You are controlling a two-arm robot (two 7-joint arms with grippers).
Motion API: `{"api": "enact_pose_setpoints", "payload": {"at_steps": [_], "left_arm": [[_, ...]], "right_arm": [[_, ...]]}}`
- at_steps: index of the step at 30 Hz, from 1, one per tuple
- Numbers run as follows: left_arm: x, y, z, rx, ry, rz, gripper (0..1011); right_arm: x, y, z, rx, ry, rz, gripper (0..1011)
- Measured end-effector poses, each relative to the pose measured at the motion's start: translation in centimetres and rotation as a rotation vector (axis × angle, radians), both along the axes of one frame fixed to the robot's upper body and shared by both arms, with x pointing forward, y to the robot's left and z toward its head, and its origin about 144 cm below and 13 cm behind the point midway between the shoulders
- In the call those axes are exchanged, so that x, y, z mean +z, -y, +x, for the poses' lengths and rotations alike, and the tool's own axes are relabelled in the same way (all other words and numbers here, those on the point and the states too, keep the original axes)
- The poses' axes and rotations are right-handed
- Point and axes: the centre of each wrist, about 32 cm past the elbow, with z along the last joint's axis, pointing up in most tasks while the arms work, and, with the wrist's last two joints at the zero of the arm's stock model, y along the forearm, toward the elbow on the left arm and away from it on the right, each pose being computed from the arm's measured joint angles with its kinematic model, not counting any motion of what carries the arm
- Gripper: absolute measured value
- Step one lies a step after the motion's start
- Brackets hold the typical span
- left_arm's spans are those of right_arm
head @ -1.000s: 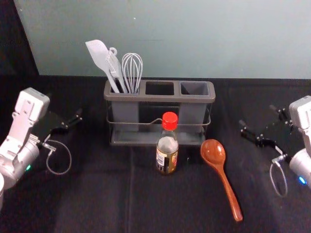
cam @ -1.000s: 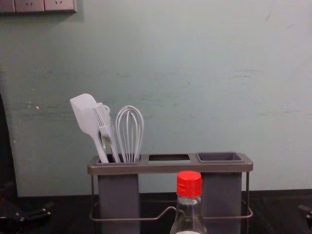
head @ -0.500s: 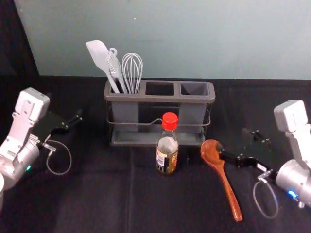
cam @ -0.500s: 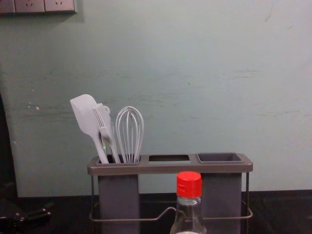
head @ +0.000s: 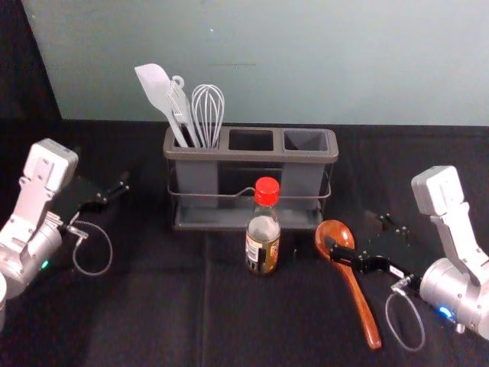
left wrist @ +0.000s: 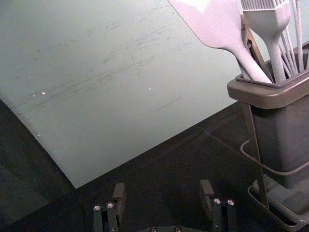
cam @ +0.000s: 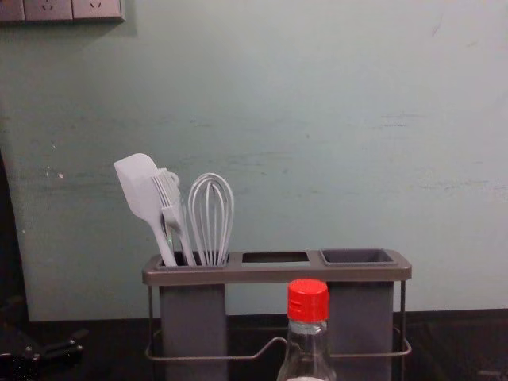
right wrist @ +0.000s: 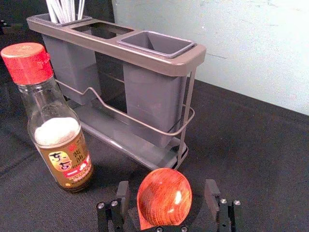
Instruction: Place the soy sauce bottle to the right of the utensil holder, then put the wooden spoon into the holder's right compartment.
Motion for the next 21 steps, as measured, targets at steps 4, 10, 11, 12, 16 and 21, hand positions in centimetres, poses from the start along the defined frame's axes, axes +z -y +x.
{"api": "enact_pose_setpoints", "payload": {"at_steps": [4, 10, 11, 12, 16, 21], "left_arm": [[0.00, 0.00, 0.00, 0.000, 0.000, 0.000, 1005], [0.00, 0.00, 0.00, 0.000, 0.000, 0.000, 1005], [0.00, 0.00, 0.00, 0.000, 0.000, 0.000, 1005], [0.00, 0.00, 0.00, 0.000, 0.000, 0.000, 1005], [0.00, 0.00, 0.00, 0.000, 0.000, 0.000, 1005], [0.00, 0.00, 0.00, 0.000, 0.000, 0.000, 1005]], "right_arm": [[0.00, 0.03, 0.00, 0.000, 0.000, 0.000, 1002], [0.02, 0.06, 0.00, -0.001, 0.000, 0.000, 1002], [0.02, 0.06, 0.00, -0.001, 0.000, 0.000, 1003], [0.03, 0.07, 0.00, -0.001, 0.000, 0.000, 1002], [0.05, 0.01, 0.03, -0.001, -0.002, -0.001, 1003], [0.86, -0.23, 0.28, 0.000, -0.044, -0.026, 1002]]}}
